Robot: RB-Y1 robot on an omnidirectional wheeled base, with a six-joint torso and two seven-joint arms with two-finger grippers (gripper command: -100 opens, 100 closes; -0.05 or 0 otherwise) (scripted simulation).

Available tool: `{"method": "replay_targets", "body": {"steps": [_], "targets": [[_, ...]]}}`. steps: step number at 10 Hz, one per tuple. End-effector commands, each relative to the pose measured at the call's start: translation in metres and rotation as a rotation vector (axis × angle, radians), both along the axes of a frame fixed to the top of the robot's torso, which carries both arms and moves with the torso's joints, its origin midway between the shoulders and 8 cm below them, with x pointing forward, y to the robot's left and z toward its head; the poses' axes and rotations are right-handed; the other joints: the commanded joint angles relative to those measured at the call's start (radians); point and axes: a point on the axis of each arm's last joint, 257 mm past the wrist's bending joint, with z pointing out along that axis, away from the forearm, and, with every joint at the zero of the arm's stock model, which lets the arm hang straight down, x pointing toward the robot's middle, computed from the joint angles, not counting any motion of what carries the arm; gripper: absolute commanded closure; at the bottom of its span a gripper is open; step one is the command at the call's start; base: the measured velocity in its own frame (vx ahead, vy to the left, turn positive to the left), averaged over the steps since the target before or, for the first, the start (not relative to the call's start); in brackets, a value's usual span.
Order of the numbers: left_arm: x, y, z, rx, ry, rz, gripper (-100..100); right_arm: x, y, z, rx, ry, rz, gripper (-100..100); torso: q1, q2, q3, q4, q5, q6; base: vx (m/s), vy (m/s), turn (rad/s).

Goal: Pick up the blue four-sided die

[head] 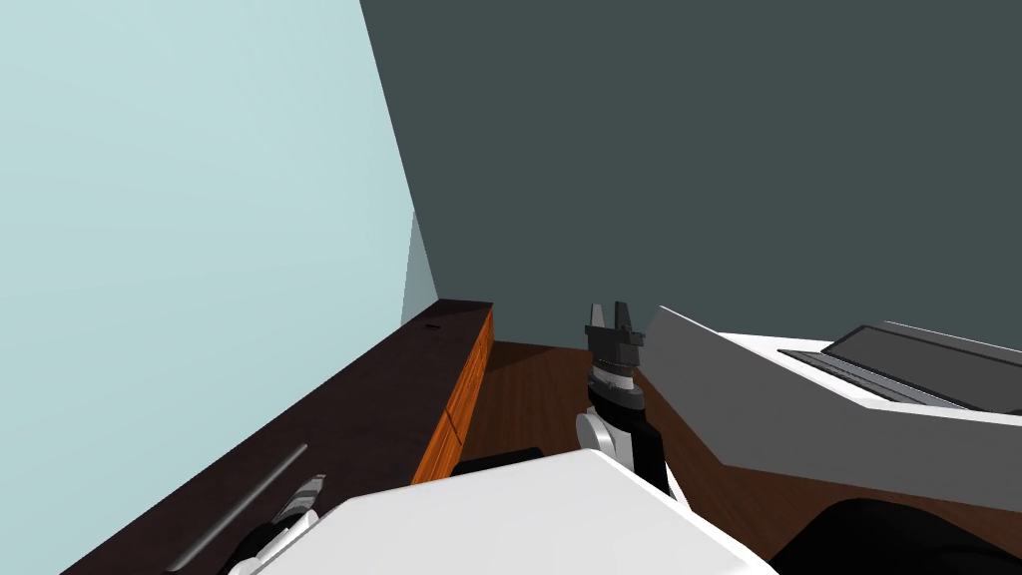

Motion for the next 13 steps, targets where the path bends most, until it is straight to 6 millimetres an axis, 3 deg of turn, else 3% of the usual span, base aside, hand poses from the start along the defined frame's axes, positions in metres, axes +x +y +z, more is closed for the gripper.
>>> {"method": "replay_targets", "body": {"steps": [1,4,5,6,13], "targets": [[0.000,0.000,0.000,0.000,0.000,0.000,100,0.000,0.000,0.000,0.000,0.000,0.000,0,0.000,0.000,0.000,0.000,0.000,0.000,0.000,0.000,0.000],[0.000,0.000,0.000,-0.001,-0.001,0.001,100,0.000,0.000,0.000,0.000,0.000,0.000,0,0.000,-0.001,0.000,0.000,0.000,0.000,0.000,0.000,0.000],[0.000,0.000,0.000,0.000,-0.001,0.001,0,0.000,0.000,0.000,0.000,0.000,0.000,0,0.000,-0.001,0.000,0.000,0.000,0.000,0.000,0.000,0.000],[-0.001,0.004,0.003,0.004,-0.001,-0.014,100,0.000,0.000,0.000,0.000,0.000,0.000,0,0.000,-0.001,0.000,0.000,0.000,0.000,0.030,-0.033,0.123],[0.002,0.011,0.012,0.002,-0.002,-0.084,100,0.000,0.000,0.000,0.000,0.000,0.000,0,-0.004,-0.004,-0.002,-0.001,-0.001,0.000,0.052,-0.059,0.108]]}}
